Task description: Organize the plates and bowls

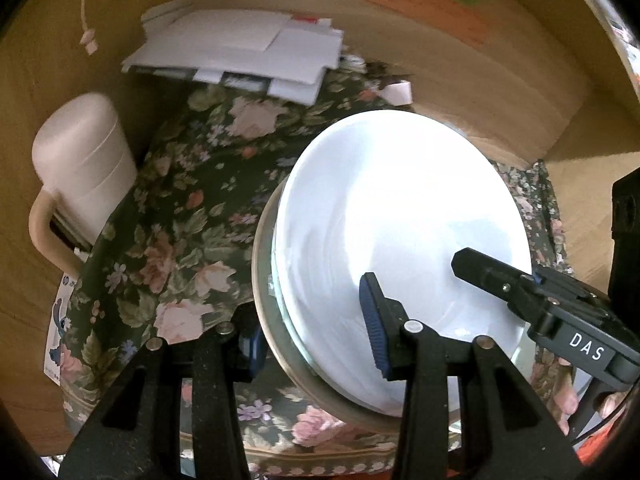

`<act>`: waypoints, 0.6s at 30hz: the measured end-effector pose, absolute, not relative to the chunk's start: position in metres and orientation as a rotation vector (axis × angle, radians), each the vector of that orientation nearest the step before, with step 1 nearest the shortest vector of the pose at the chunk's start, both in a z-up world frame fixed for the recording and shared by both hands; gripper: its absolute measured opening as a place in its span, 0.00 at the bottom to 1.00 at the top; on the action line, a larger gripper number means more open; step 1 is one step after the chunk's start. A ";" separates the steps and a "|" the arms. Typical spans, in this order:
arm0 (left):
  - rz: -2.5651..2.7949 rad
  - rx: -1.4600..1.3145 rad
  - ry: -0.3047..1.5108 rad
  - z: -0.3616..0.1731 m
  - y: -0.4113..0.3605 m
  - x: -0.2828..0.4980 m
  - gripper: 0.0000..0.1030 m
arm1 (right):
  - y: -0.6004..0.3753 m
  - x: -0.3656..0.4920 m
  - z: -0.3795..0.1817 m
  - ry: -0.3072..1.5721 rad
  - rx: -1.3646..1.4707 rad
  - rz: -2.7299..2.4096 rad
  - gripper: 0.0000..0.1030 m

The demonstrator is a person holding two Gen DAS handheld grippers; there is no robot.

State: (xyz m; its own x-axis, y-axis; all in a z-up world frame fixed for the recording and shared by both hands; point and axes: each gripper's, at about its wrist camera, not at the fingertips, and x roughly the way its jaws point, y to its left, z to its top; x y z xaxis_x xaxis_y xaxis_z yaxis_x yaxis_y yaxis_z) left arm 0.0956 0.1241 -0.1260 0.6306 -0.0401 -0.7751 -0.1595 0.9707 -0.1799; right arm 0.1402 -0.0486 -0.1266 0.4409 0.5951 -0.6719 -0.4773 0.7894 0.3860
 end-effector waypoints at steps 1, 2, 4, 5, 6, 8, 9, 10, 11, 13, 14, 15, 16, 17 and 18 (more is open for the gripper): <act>0.064 -0.237 0.884 -0.124 0.120 0.096 0.40 | -0.052 0.140 -0.125 0.888 0.149 0.666 0.31; 0.059 -0.233 0.882 -0.122 0.117 0.096 0.40 | -0.056 0.138 -0.124 0.883 0.151 0.661 0.31; 0.045 -0.224 0.877 -0.119 0.109 0.097 0.40 | -0.066 0.136 -0.121 0.873 0.158 0.648 0.31; 0.038 -0.220 0.875 -0.117 0.105 0.097 0.40 | -0.071 0.136 -0.120 0.869 0.162 0.642 0.31; 0.033 -0.217 0.873 -0.116 0.101 0.098 0.40 | -0.075 0.135 -0.119 0.866 0.166 0.637 0.31; 0.019 -0.211 0.871 -0.114 0.093 0.099 0.40 | -0.083 0.134 -0.118 0.861 0.173 0.627 0.31; 0.013 -0.211 0.871 -0.113 0.090 0.100 0.40 | -0.088 0.134 -0.117 0.857 0.178 0.620 0.31; 0.003 -0.210 0.872 -0.112 0.084 0.102 0.40 | -0.092 0.132 -0.116 0.854 0.181 0.614 0.31; -0.003 -0.209 0.872 -0.113 0.082 0.103 0.40 | -0.095 0.132 -0.115 0.852 0.184 0.608 0.31; -0.015 -0.202 0.871 -0.112 0.074 0.104 0.40 | -0.104 0.130 -0.114 0.849 0.193 0.598 0.31; -0.020 -0.198 0.871 -0.112 0.070 0.104 0.40 | -0.110 0.128 -0.114 0.849 0.199 0.592 0.31; -0.025 -0.195 0.872 -0.112 0.067 0.105 0.40 | -0.113 0.128 -0.114 0.848 0.201 0.587 0.31; -0.033 -0.194 0.875 -0.113 0.064 0.106 0.40 | -0.117 0.126 -0.114 0.846 0.201 0.580 0.31; -0.041 -0.194 0.878 -0.113 0.060 0.107 0.40 | -0.120 0.125 -0.114 0.846 0.202 0.576 0.31; -0.047 -0.192 0.882 -0.114 0.056 0.107 0.40 | -0.124 0.124 -0.114 0.846 0.204 0.570 0.31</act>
State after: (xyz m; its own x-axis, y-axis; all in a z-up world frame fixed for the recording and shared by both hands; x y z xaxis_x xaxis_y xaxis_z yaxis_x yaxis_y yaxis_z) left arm 0.1072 0.0562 -0.1138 0.6360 -0.1201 -0.7623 -0.0381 0.9817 -0.1865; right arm 0.1244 -0.1238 -0.1142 0.5247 0.5515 -0.6485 -0.3940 0.8326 0.3894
